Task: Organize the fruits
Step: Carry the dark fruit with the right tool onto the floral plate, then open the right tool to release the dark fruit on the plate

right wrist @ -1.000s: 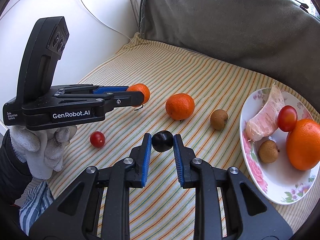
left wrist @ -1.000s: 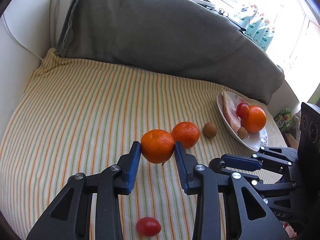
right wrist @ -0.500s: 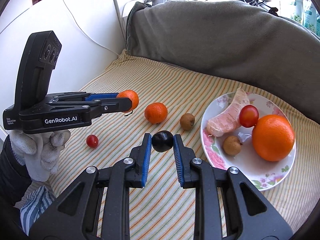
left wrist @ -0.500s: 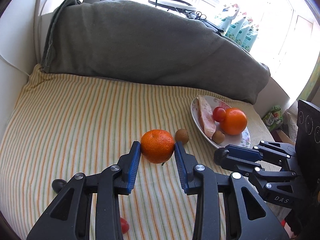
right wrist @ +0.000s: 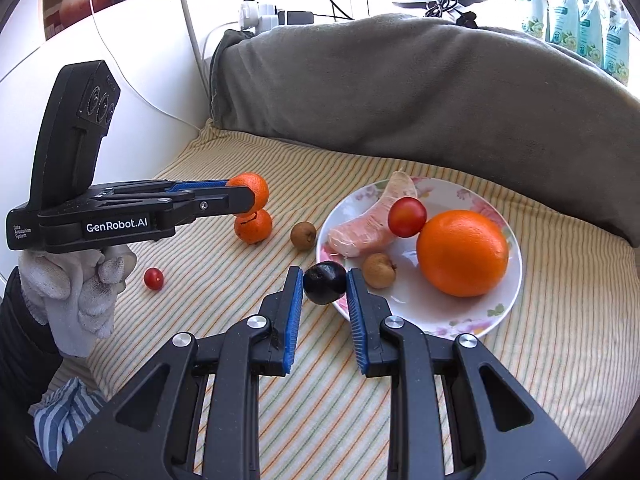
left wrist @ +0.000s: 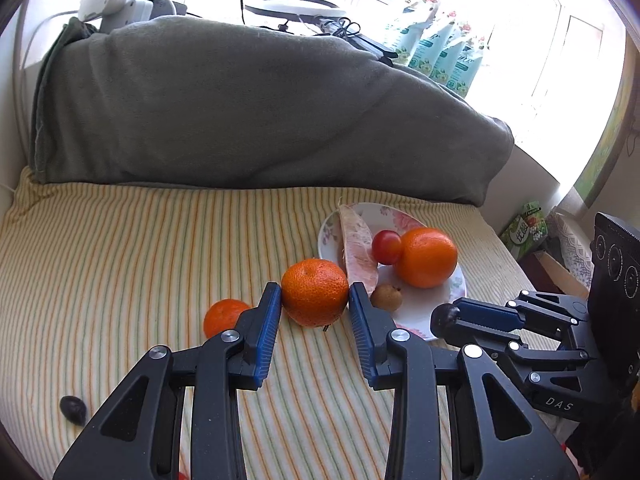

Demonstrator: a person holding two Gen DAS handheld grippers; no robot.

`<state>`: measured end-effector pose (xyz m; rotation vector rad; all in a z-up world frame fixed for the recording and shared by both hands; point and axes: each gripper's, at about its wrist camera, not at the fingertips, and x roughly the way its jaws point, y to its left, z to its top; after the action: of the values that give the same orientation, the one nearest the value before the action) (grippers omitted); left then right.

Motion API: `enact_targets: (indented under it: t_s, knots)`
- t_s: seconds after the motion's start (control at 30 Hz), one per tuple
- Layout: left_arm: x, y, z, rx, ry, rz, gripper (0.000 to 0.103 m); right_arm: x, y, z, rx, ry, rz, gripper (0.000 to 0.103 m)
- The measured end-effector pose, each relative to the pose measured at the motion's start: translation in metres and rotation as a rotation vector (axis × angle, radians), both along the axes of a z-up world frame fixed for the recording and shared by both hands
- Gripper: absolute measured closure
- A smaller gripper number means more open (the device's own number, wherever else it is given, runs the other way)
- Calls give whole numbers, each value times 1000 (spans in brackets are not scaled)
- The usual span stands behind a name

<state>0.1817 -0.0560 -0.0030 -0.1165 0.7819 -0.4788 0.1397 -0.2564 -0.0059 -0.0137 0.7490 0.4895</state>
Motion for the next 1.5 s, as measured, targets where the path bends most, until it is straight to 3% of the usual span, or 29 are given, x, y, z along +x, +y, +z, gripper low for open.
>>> enact_targets:
  t_s: [0.87, 1.5]
  knots:
    - [40, -81, 8, 12, -6, -126, 70, 16, -30, -18, 33, 29, -48, 80]
    - [52, -96, 6, 12, -6, -153, 70, 23, -35, -23, 40, 38, -47, 79]
